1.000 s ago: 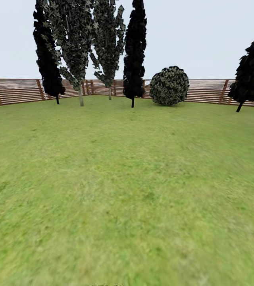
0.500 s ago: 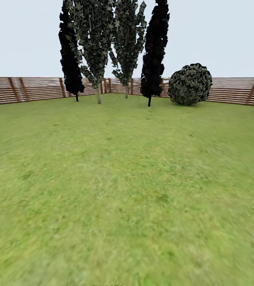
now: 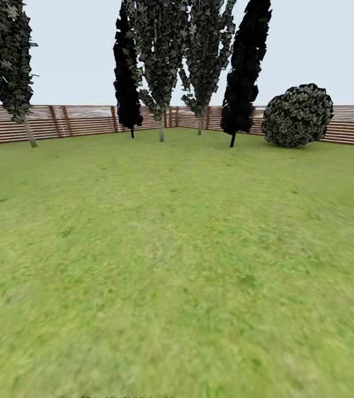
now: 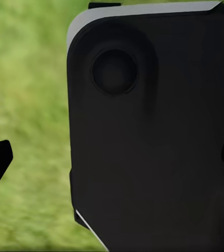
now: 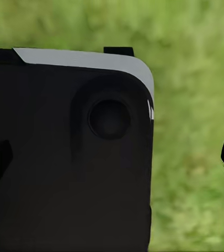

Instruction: Take the three Easter eggs out of the wicker basket on the lawn in the garden, then place them on the lawn next to a single tree (choose any tree) so that all three eggs are next to the same tree and none are left in the basket.

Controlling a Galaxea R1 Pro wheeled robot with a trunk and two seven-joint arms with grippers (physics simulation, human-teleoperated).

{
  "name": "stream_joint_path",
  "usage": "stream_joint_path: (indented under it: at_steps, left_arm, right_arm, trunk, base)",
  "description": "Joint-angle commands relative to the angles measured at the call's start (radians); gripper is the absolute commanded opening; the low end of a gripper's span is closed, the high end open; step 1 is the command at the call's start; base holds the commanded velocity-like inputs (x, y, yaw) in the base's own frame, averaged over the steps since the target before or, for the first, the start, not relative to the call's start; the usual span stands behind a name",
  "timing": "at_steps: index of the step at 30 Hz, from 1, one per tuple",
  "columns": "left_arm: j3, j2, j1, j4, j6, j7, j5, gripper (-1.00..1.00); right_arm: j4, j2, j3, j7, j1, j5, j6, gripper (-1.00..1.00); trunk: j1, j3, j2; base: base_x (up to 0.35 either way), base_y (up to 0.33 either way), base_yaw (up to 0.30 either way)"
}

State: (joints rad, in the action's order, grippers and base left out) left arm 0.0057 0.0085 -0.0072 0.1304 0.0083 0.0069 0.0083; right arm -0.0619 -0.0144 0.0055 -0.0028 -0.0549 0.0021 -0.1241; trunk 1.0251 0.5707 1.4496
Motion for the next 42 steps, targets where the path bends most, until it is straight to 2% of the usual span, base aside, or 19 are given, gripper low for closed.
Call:
stream_joint_path:
  at_steps: [1, 42]
  left_arm:
    - [0.000, 0.000, -0.001, 0.000, 0.001, 0.001, 0.001, 1.00]
    - [0.000, -0.001, -0.001, 0.000, 0.001, 0.001, 0.001, 1.00]
  right_arm:
    - [0.000, 0.000, 0.001, 0.000, 0.000, 0.000, -0.003, 1.00]
    - [0.000, -0.001, 0.001, 0.000, -0.001, 0.000, -0.003, 1.00]
  trunk:
    - [0.000, 0.002, 0.000]
    - [0.000, 0.031, 0.000]
  base:
    - [0.000, 0.000, 0.277]
    - [0.000, 0.000, 0.277]
